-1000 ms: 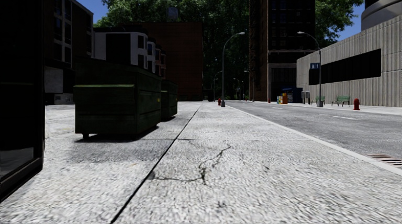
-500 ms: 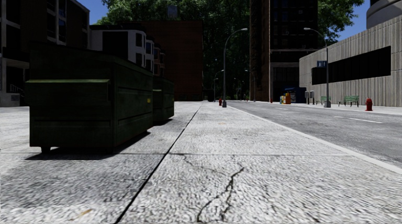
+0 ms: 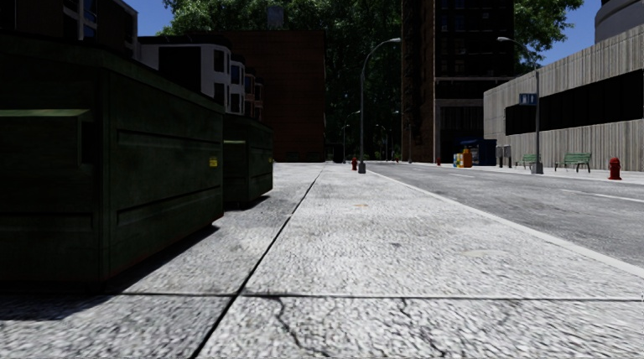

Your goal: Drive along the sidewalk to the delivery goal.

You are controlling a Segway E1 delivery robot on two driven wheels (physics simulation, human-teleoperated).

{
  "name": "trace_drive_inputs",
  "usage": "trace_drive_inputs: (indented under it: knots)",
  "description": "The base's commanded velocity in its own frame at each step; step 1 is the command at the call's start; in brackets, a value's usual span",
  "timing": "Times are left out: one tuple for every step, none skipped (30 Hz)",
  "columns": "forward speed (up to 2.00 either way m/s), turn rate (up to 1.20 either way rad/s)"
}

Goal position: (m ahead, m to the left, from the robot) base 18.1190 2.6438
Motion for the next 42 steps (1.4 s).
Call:
trace_drive_inputs:
  knots:
    - [2.00,0.00]
    - [2.00,0.00]
    - [2.00,0.00]
    - [2.00,0.00]
    - [2.00,0.00]
    - [2.00,0.00]
    - [2.00,0.00]
    - [2.00,0.00]
    - [2.00,0.00]
    - [2.00,0.00]
    - [2.00,0.00]
    - [2.00,0.00]
    - [2.00,0.00]
    - [2.00,0.00]
    - [2.00,0.00]
    - [2.00,0.00]
    - [2.00,0.00]
    - [2.00,0.00]
    - [2.00,0.00]
    - [2.00,0.00]
    - [2.00,0.00]
    - [2.00,0.00]
    - [2.00,0.00]
    - [2.00,0.00]
    - [2.00,0.00]
    - [2.00,0.00]
    - [2.00,0.00]
    - [2.00,0.00]
    - [2.00,0.00]
    - [2.00,0.00]
    - [2.00,0.00]
    - [2.00,0.00]
    - [2.00,0.00]
    - [2.00,0.00]
    - [2.00,0.00]
    - [2.00,0.00]
    - [2.00,0.00]
    - [2.00,0.00]
    - [2.00,0.00]
    - [2.00,0.00]
    - [2.00,0.00]
    - [2.00,0.00]
